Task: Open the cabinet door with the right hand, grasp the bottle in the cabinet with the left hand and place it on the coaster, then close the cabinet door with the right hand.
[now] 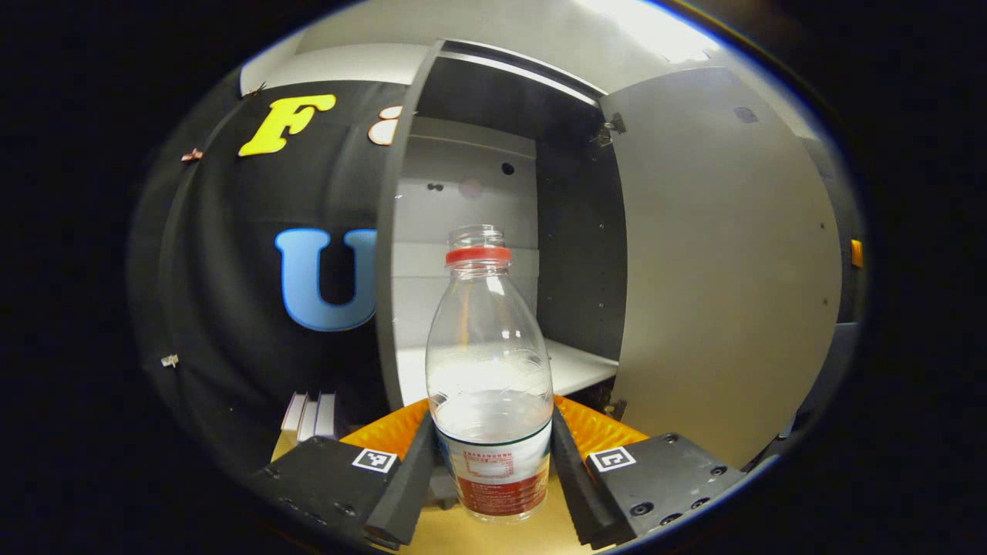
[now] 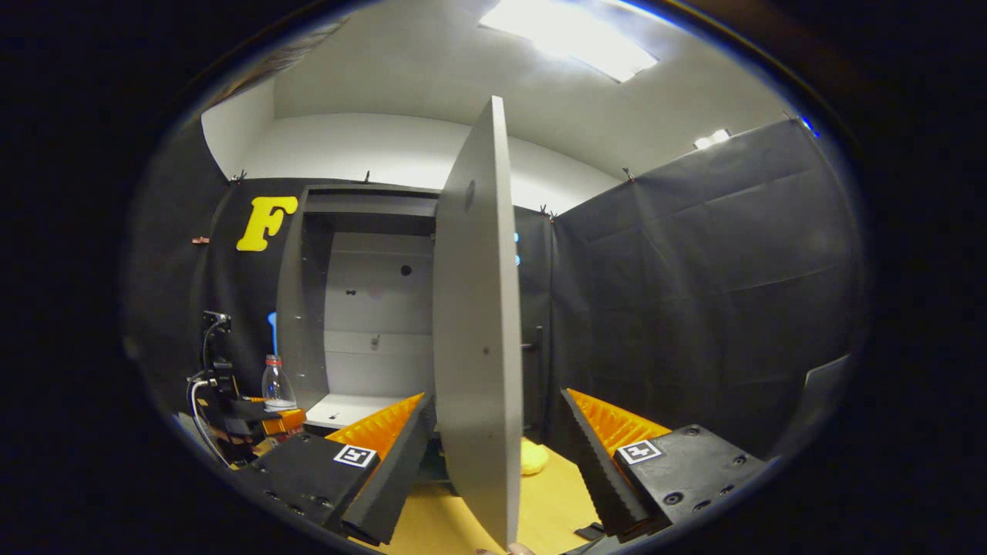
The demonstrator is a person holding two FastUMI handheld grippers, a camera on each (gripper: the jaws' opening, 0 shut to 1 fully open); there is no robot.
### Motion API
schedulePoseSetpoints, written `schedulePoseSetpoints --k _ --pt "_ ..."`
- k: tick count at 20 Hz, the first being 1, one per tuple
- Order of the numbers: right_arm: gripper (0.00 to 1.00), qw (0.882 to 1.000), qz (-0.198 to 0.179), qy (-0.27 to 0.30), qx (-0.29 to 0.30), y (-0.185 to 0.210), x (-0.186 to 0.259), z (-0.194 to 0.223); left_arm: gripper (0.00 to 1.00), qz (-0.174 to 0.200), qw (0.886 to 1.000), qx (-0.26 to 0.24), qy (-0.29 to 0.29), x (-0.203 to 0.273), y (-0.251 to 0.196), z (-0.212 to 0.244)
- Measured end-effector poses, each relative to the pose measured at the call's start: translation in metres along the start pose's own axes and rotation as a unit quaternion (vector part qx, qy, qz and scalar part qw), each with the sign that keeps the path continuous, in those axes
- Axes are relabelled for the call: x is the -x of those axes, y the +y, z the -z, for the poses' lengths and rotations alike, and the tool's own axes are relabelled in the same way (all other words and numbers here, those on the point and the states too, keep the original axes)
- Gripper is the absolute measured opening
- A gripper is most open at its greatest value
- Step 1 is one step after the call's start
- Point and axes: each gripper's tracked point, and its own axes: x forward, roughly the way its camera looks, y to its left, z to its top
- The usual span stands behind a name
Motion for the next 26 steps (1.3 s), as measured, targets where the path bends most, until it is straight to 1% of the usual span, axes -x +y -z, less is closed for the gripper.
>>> schedulePoseSetpoints --k 1,3,5,7,9,11,13,15,17,19,21,23,25,26 --pt "0.97 1.000 -0.011 0.005 -0.004 0.013 -0.002 0.005 0.76 0.001 1.000 0.000 0.001 0.010 0.005 0.014" --pt "0.97 0.999 -0.034 0.014 -0.003 0.042 -0.010 0.017 0.76 0.001 1.000 -0.005 0.002 0.035 0.012 0.047" --pt "0.97 0.997 -0.071 0.020 -0.018 0.079 -0.012 0.024 0.76 0.002 1.000 -0.001 -0.001 0.053 0.016 0.078" --pt "0.98 0.993 -0.109 0.028 -0.030 0.114 -0.016 0.035 0.76 0.010 1.000 0.022 -0.004 0.070 0.013 0.107" --pt "0.98 0.989 -0.135 0.050 -0.031 0.137 -0.023 0.057 0.75 0.015 0.998 0.052 -0.019 0.084 0.011 0.128" --pt "0.98 0.983 -0.160 0.076 -0.043 0.160 -0.027 0.078 0.77 0.015 0.997 0.068 -0.034 0.092 0.012 0.147" --pt "0.97 0.978 -0.172 0.100 -0.055 0.175 -0.031 0.103 0.77 0.013 0.997 0.073 -0.024 0.094 0.009 0.175" --pt "0.98 0.973 -0.182 0.130 -0.059 0.188 -0.035 0.133 0.77 0.002 0.998 0.065 -0.006 0.093 0.013 0.207" --pt "0.98 0.968 -0.196 0.148 -0.057 0.198 -0.036 0.151 0.77 -0.002 0.998 0.058 0.004 0.093 0.013 0.234" --pt "0.98 0.963 -0.209 0.156 -0.072 0.208 -0.040 0.163 0.77 0.005 0.998 0.056 0.009 0.092 0.006 0.252" --pt "0.98 0.957 -0.221 0.167 -0.088 0.217 -0.040 0.173 0.77 0.001 0.999 0.032 0.013 0.090 0.002 0.265" --pt "0.98 0.956 -0.218 0.172 -0.090 0.217 -0.047 0.181 0.77 0.006 1.000 0.000 0.019 0.088 -0.001 0.277" --pt "0.98 0.955 -0.219 0.178 -0.095 0.218 -0.047 0.185 0.77 0.012 0.999 -0.008 0.028 0.088 -0.007 0.290" --pt "0.98 0.954 -0.220 0.181 -0.096 0.218 -0.046 0.186 0.77 0.014 1.000 -0.009 0.019 0.089 -0.007 0.289"
